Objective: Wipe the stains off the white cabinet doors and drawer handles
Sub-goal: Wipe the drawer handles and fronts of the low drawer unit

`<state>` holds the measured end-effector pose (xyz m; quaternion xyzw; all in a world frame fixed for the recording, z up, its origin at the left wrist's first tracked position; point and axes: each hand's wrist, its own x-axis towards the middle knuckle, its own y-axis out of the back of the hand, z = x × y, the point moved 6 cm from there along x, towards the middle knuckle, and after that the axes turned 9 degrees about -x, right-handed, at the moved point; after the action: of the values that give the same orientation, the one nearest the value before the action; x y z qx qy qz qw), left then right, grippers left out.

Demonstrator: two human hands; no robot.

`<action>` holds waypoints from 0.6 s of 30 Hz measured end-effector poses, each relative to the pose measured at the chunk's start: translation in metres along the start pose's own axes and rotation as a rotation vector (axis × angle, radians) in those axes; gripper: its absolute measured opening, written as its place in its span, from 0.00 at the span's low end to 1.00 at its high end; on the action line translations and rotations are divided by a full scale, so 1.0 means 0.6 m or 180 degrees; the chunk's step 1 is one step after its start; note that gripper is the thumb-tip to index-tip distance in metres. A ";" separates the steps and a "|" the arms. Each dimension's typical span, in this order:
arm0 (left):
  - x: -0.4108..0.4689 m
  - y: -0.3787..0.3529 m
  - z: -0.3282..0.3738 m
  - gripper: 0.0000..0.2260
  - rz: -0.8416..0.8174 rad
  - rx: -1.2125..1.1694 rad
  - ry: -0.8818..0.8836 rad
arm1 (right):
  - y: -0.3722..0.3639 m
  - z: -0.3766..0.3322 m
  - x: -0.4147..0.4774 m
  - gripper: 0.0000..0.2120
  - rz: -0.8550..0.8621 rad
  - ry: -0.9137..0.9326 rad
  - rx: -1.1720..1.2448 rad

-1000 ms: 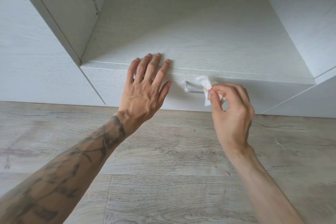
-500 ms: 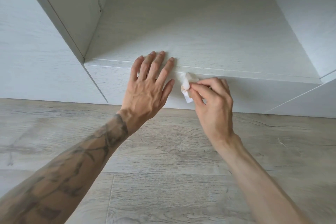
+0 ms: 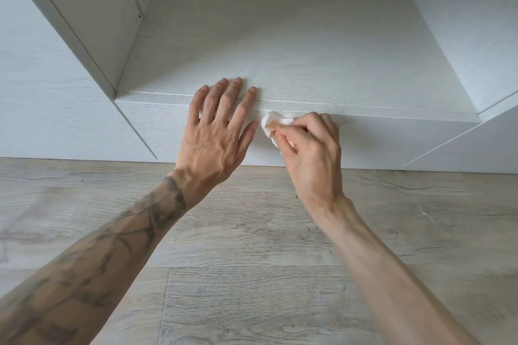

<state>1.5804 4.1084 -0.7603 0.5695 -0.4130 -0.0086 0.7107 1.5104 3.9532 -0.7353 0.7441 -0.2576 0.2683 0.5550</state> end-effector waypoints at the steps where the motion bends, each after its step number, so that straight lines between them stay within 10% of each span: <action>1: 0.000 0.000 0.000 0.25 -0.0003 -0.0003 -0.0009 | 0.007 0.002 -0.005 0.03 -0.0014 0.0108 0.0018; 8: 0.002 0.005 0.002 0.25 -0.0089 -0.0101 0.0055 | 0.052 0.078 -0.029 0.03 0.0072 0.0120 -0.0152; 18: 0.003 0.006 0.004 0.25 -0.0170 -0.0150 0.0092 | 0.070 0.162 -0.048 0.07 -0.0056 -0.1909 0.0921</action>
<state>1.5786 4.1068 -0.7562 0.5634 -0.3871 -0.0291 0.7293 1.4721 3.8515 -0.7495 0.8632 -0.3623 0.0663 0.3454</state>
